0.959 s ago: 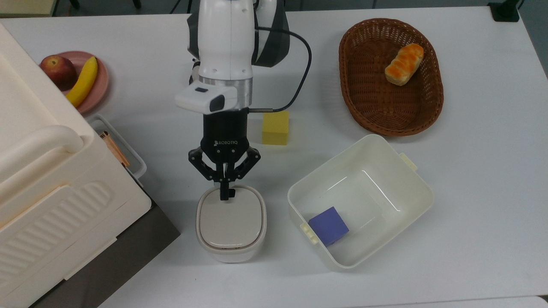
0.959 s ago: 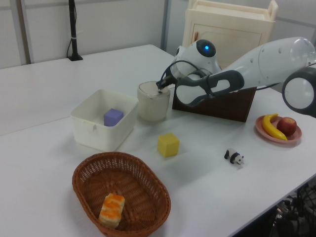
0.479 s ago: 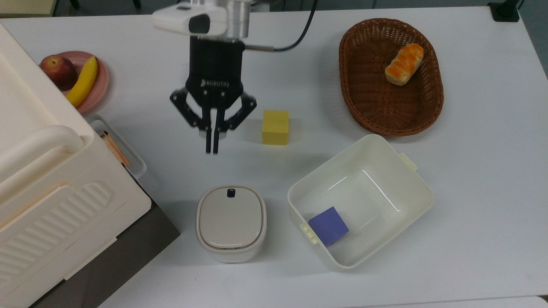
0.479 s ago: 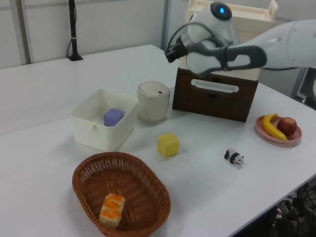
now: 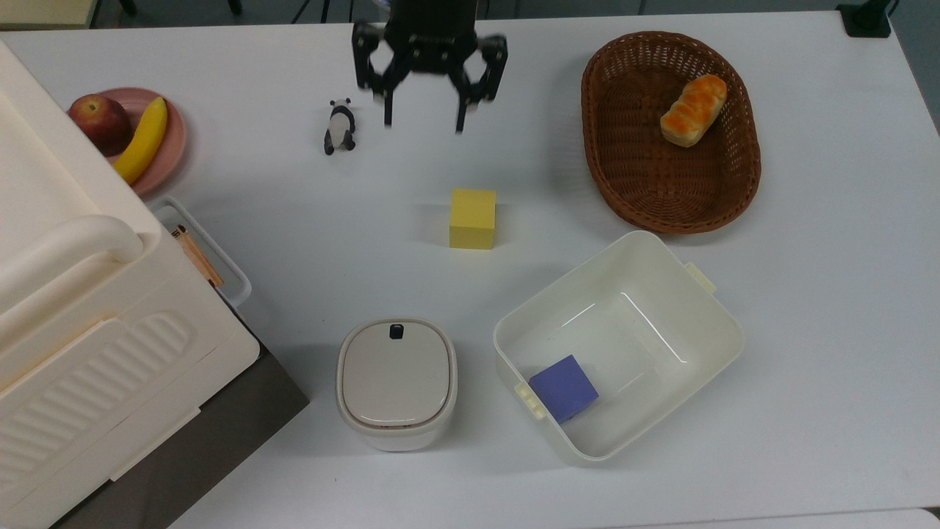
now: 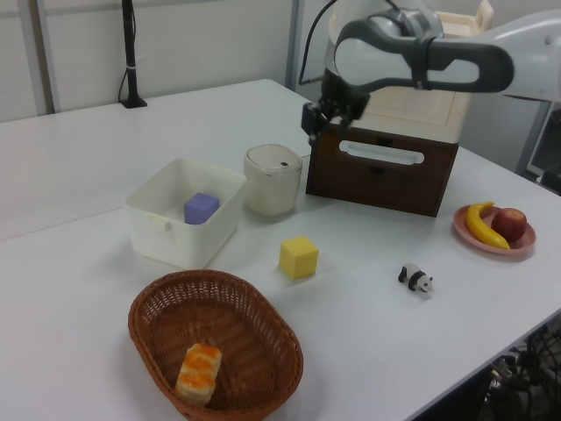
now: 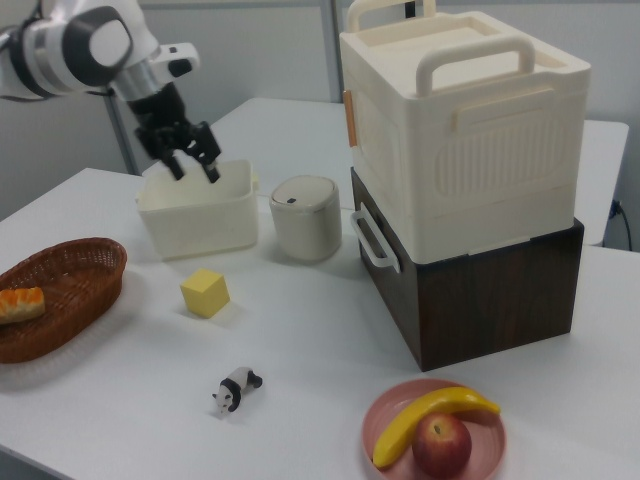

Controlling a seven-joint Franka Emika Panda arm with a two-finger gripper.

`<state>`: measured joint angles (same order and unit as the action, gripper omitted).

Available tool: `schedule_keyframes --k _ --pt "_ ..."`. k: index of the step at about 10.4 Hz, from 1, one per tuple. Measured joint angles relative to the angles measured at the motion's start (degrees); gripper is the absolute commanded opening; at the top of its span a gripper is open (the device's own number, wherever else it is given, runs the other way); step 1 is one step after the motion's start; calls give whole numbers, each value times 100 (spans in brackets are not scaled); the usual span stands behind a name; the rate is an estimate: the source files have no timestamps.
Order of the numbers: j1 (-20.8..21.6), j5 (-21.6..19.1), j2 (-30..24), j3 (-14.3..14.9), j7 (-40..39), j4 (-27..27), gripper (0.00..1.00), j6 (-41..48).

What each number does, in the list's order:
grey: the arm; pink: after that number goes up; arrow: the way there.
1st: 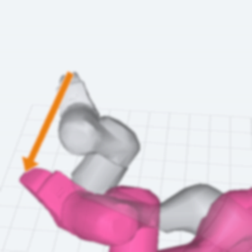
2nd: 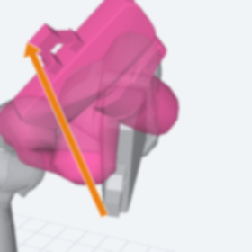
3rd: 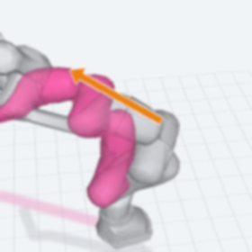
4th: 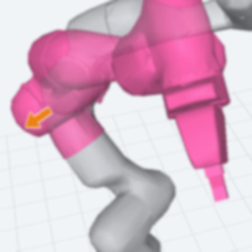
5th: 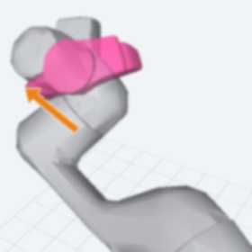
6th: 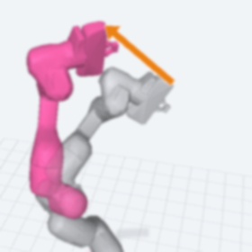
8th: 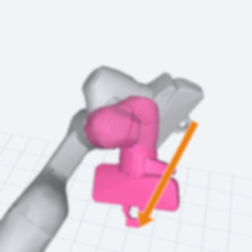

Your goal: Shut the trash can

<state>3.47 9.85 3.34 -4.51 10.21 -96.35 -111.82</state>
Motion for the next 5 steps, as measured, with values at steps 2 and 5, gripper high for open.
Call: schedule_keyframes --k 2,5 --pt "162 0 -220 -3 8 127 100 1142" --pt "178 -62 -288 51 7 545 100 1868"
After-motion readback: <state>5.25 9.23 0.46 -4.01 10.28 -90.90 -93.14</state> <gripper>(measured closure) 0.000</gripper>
